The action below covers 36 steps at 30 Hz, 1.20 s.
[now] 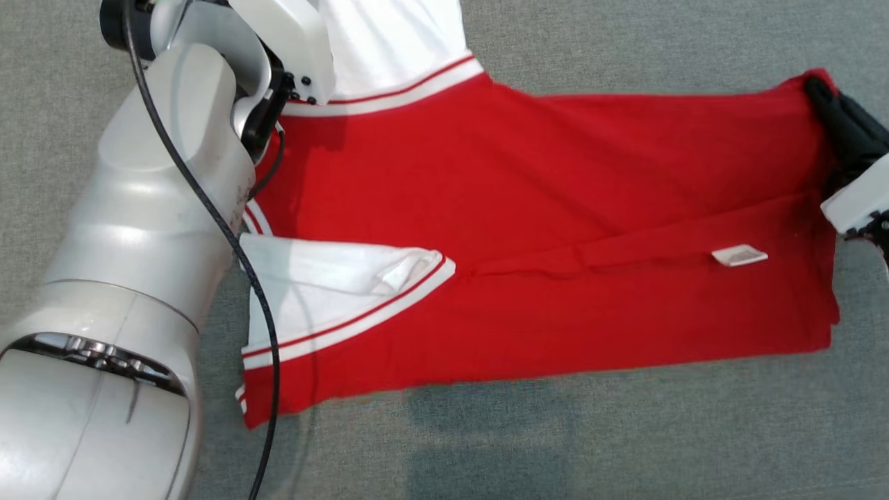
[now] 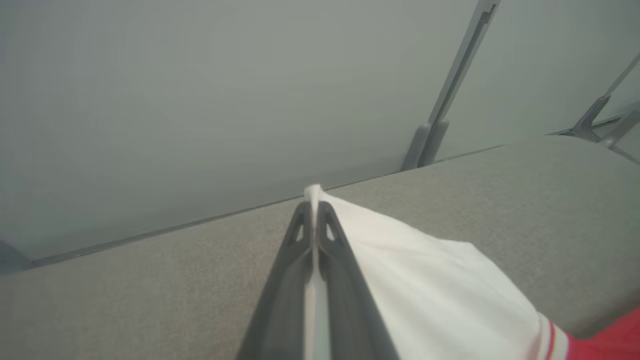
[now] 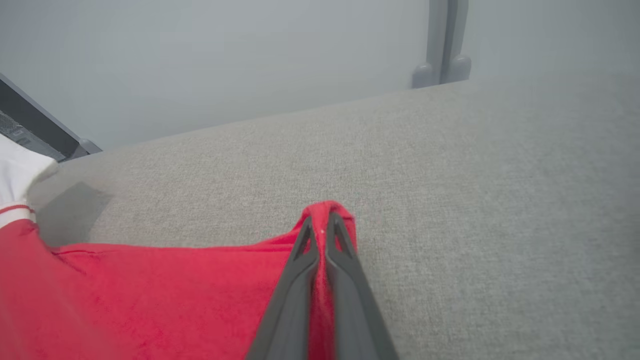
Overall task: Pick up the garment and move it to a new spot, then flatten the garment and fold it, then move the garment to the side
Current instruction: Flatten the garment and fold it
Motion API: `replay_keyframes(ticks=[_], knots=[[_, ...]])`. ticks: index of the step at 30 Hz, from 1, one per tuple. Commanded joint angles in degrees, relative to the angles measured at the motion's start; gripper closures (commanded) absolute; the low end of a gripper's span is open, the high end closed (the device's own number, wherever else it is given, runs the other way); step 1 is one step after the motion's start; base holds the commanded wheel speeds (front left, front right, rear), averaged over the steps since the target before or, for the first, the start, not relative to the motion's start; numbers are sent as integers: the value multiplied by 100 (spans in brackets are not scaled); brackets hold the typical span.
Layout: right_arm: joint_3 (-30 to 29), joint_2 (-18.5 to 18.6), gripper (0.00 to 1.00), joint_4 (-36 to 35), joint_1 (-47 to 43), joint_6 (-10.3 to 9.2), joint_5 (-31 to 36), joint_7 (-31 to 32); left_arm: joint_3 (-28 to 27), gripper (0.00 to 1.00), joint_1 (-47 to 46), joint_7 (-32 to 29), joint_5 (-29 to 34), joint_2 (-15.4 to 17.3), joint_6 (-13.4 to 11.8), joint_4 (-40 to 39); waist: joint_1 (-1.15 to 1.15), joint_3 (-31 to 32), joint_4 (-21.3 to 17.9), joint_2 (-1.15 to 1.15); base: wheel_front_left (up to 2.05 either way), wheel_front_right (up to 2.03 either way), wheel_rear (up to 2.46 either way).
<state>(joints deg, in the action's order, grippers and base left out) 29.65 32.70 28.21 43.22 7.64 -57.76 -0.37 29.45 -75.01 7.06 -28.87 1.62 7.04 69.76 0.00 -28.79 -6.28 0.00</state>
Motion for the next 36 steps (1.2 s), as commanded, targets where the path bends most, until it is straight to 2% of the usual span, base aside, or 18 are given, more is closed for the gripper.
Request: replay_keyframes(ticks=[1,8,12,18,27,31,36], knots=[[-23,128,100,35,172,-15,-7,-128,-78,100,-338,172,-72,285,10,-196,0,-20,19,0,0,0,0],[200,54,100,571,994,-15,-43,-321,-167,100,-506,620,-150,410,19,-380,0,-75,104,0,0,0,0],[476,76,100,796,1239,-15,-136,-354,-173,100,-423,678,-297,356,34,-459,0,-57,214,0,0,0,0],[989,256,100,747,1153,-15,-312,-438,102,100,-31,636,-603,314,43,-892,0,26,297,0,0,0,0],[1390,664,100,606,716,-15,-738,-689,399,100,888,680,-865,687,44,-2021,0,249,398,0,0,0,0],[1477,788,100,623,536,-15,-967,-752,469,100,1435,611,-840,887,-115,-2686,0,359,466,0,0,0,0],[1581,925,100,646,333,-15,-1197,-803,523,100,2179,264,-886,1167,-457,-3711,0,461,569,0,0,0,0]])
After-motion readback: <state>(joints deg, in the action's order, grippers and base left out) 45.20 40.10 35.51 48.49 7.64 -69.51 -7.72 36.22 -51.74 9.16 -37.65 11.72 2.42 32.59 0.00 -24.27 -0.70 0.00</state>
